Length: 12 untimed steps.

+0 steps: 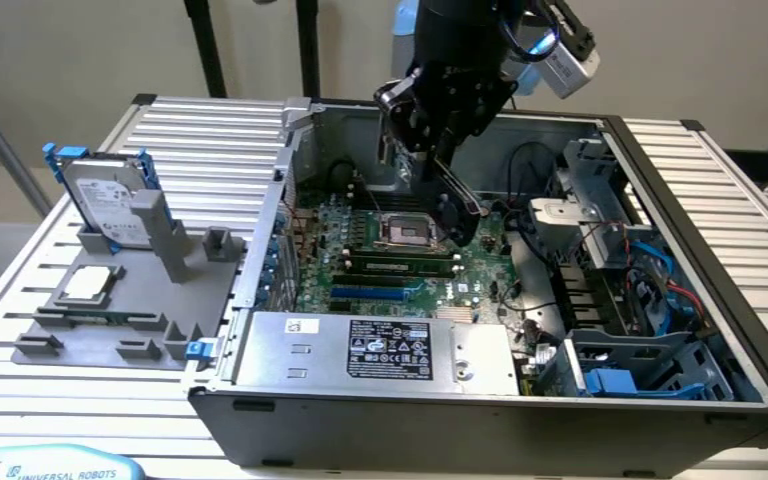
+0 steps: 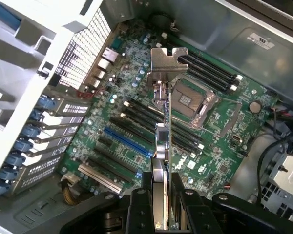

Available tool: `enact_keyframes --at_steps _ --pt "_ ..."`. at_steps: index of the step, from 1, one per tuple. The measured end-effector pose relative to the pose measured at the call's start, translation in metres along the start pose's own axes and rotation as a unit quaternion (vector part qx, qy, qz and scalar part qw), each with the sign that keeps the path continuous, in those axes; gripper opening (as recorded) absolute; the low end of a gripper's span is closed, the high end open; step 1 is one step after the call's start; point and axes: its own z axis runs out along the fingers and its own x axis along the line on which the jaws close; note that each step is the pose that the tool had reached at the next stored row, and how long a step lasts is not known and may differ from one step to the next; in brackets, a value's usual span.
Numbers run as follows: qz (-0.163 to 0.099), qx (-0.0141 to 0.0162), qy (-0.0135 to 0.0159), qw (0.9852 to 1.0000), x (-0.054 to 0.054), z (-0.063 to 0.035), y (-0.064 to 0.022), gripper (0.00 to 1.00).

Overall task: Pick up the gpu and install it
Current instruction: 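Insert the gpu into the slot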

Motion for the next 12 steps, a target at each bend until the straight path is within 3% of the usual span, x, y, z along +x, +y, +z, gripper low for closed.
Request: enact_keyframes --at_steps 6,12 --pt "-0.055 0.0016 0.0029 0.9985 -0.0001 0.0053 -0.0003 0.26" --pt "-0.108 0.0032 0.0059 0.9941 -0.0003 0.0105 -0.0006 0.26"
